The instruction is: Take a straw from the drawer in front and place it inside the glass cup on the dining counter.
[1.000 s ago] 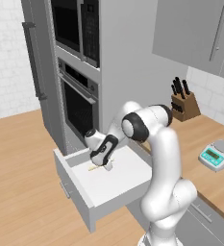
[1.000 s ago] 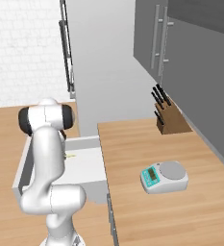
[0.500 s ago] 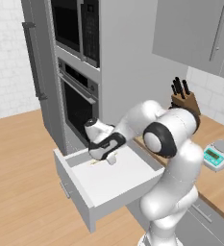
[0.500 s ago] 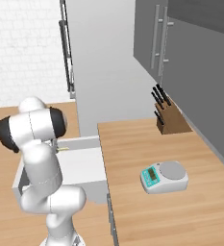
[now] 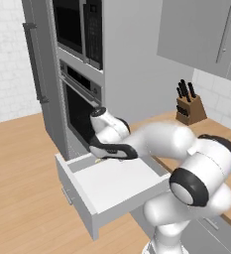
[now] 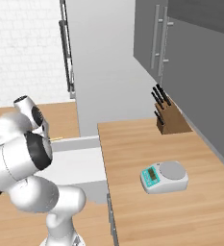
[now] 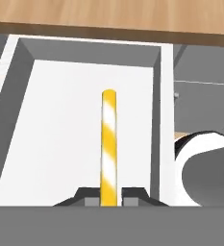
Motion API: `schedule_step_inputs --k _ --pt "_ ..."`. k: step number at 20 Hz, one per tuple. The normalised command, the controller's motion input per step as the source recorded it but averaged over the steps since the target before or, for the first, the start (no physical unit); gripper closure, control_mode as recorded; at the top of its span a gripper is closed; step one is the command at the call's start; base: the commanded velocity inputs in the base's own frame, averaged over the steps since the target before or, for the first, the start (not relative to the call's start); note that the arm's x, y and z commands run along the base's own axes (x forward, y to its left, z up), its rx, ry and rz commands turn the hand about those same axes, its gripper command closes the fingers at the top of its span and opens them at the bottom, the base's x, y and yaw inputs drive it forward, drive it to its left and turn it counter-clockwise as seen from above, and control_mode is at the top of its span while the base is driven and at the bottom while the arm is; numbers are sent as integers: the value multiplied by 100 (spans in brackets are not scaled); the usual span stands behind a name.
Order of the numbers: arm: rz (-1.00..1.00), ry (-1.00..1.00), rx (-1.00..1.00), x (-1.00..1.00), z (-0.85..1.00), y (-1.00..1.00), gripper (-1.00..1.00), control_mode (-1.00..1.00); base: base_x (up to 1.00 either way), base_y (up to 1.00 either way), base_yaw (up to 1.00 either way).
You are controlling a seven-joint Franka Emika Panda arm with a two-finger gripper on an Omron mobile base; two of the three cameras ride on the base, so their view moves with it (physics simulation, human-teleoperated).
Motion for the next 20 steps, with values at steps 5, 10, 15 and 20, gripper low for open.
schedule_step_inputs --k 5,10,15,20 --pt "31 0 0 -25 86 0 100 -100 0 0 0" --pt "38 6 0 -14 80 0 100 -100 0 0 0" --pt "45 9 0 -12 62 0 100 -100 0 0 0" --pt "42 -1 0 -27 43 -5 100 -100 0 0 0"
